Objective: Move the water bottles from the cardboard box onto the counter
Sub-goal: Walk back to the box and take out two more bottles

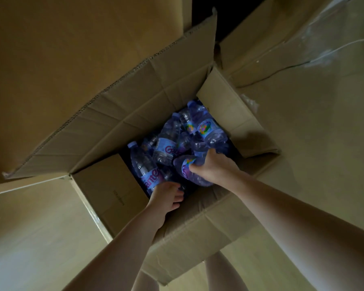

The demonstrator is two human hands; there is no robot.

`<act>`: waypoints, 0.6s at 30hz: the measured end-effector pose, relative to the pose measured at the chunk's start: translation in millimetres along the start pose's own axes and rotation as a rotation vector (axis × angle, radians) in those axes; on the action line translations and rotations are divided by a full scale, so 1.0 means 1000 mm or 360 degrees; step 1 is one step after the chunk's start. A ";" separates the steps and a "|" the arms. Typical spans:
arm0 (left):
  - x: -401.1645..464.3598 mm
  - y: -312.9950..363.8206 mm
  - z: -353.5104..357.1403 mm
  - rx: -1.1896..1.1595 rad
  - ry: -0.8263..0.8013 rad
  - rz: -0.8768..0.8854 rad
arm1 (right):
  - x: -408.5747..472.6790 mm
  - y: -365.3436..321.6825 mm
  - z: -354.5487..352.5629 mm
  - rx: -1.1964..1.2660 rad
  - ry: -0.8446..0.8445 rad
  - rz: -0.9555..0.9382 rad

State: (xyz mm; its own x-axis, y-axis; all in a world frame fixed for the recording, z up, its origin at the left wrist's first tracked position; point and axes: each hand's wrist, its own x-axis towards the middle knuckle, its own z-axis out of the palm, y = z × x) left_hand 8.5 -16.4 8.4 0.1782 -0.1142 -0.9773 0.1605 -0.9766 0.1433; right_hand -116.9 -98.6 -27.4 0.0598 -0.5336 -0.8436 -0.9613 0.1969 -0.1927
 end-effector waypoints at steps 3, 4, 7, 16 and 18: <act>-0.016 0.007 0.000 -0.0292 -0.0054 -0.0053 | -0.016 0.001 -0.007 0.0945 -0.0243 0.0106; -0.019 0.010 -0.002 -0.0413 -0.0117 -0.0054 | -0.025 0.000 -0.008 0.1190 -0.0325 0.0124; -0.025 0.017 -0.011 -0.0801 -0.0369 -0.0028 | -0.051 -0.003 -0.001 0.1520 -0.0560 0.0048; -0.027 0.020 -0.040 -0.0604 -0.0280 0.0327 | -0.082 0.002 0.022 0.1638 -0.1247 -0.0174; -0.027 0.020 -0.038 -0.0353 -0.0062 0.0415 | -0.081 -0.004 0.024 0.1506 -0.1096 -0.0223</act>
State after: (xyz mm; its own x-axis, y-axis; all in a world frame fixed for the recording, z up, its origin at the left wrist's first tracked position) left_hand 44.0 -25.6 43.2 0.2045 -0.3656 -0.9080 0.3225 -0.8507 0.4152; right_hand -111.4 -36.1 29.8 0.5602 -0.0993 -0.8224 -0.3700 0.8583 -0.3556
